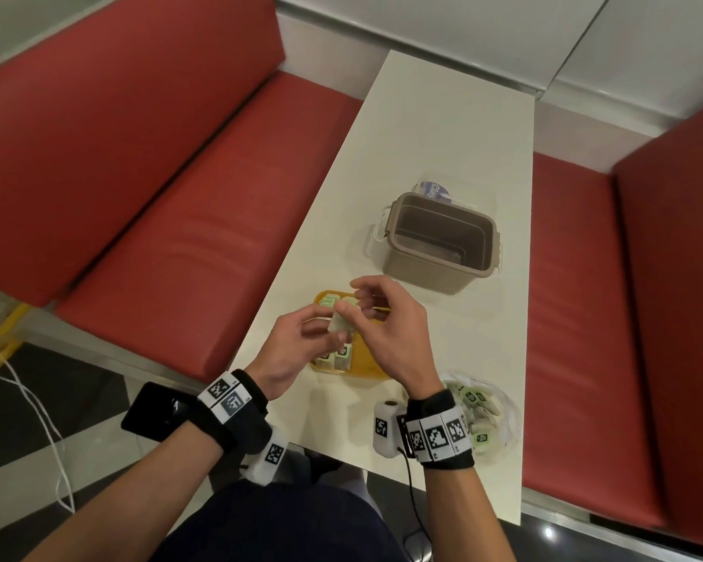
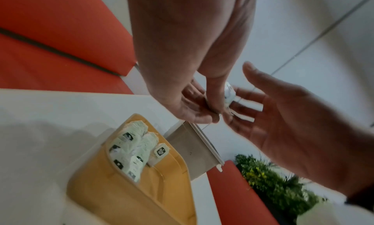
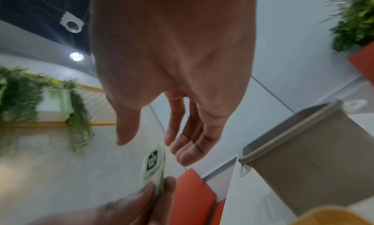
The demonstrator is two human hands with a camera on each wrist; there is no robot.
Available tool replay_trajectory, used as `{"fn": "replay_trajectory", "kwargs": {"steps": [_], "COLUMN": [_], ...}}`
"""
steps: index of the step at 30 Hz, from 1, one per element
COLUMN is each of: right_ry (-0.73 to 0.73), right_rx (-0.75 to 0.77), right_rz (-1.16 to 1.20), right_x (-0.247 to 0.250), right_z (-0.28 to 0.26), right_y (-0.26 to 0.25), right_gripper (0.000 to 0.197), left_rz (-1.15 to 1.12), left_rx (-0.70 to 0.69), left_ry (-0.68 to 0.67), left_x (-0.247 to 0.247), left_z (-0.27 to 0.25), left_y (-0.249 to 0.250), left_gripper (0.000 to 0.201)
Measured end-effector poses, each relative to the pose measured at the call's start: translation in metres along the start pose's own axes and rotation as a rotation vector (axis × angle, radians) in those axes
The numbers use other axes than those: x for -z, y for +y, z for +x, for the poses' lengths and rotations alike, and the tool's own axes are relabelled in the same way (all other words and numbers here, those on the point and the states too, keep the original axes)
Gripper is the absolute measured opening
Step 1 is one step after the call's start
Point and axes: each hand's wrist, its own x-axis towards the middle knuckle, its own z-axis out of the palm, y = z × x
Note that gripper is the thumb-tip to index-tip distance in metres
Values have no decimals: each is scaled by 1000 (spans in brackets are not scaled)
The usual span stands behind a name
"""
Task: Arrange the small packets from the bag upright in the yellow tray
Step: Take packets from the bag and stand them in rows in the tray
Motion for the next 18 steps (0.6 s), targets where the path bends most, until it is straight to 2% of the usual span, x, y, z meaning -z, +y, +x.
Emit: {"fn": "replay_trajectory", "kwargs": {"steps": [2,5,7,9,12,15,18], "right_ry": [8,-25,-19,33,128,139,85], "right_rx": [-62,-76,-95,-129,-237,-330,-402], "right_rz": [40,89,102,62,-58,-188,-294], "right_x": [2,3,3,5,7,5,-11], "right_z": [-4,-9,-9,-4,8,23,38], "right_y": [3,9,16,27,53,80,103], "right_gripper": [31,12,7,5,5,3,6], "left_rz": [-72,-61,16,149,372,491,623], "left_rx": [-11,-26,-33,-49,-79,-52,16], "left_ry": [25,2,7,65,247,402,387], "left_x": [-1,-5,-5,-1,13,27,36], "left_z": [1,0,0,3,11,20,25], "left_y": [1,3,2,-3,-19,-36,-50], "left_gripper": [42,43,42,38,26,28,41]}}
